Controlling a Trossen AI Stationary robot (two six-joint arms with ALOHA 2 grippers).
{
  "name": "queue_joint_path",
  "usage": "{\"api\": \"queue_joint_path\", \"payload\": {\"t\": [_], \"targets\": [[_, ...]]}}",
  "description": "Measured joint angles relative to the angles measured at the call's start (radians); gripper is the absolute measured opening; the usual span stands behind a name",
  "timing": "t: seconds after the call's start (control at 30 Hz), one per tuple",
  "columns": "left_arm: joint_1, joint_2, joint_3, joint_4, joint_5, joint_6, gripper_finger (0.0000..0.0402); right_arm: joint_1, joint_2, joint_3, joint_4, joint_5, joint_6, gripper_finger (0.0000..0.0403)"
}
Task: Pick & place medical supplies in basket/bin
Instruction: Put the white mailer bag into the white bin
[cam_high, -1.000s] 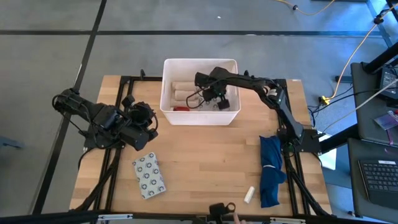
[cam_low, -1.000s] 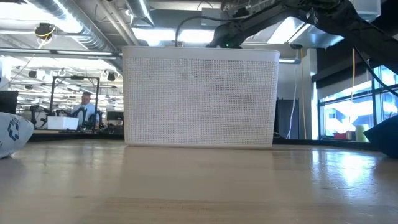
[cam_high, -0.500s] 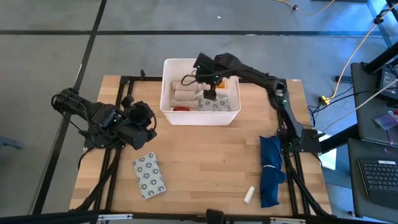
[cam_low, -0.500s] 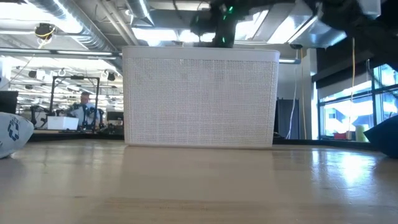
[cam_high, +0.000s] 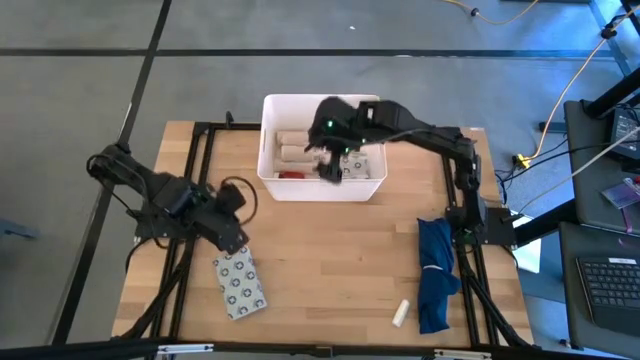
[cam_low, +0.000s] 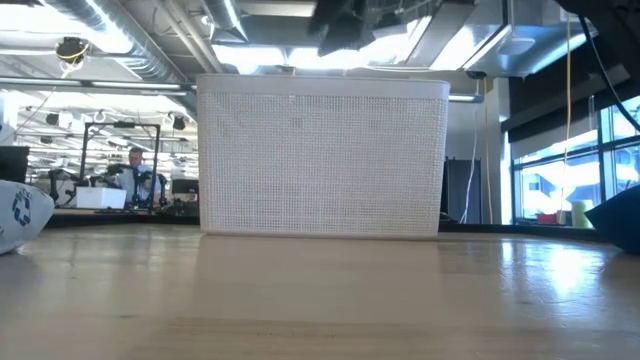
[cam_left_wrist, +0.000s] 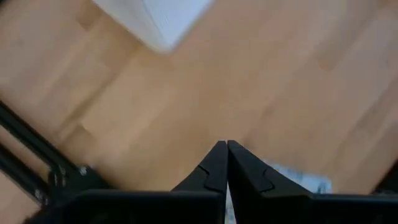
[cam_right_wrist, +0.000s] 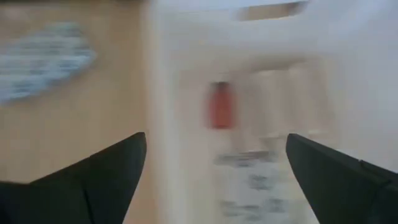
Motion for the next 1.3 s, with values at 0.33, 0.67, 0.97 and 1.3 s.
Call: {"api": "queue_joint_path", "payload": {"t": [0.33,0.67,0.97,1.3], "targets": [[-0.141,0.059,-0.202,0.156,0.269,-0.088,0.0002,0.192,0.003,-0.113,0.279,-0.221,0.265,0.0385],[-0.430,0.063,-0.421,0.417,0.327,-0.373,0.0002,0.361,0.003,-0.380,0.691,-0.165,0.492,0.0385],[-0.507,0.064,-0.666,0.808,0.264,-0.483,0.0002,0.423,0.003,-0.671,1.122,-0.140,0.837,0.0385],[-0.433,0.065,-0.805,0.907,0.248,-0.455,0.0003,0.425,0.003,-0.908,1.218,0.067,1.119,0.0385]]}}
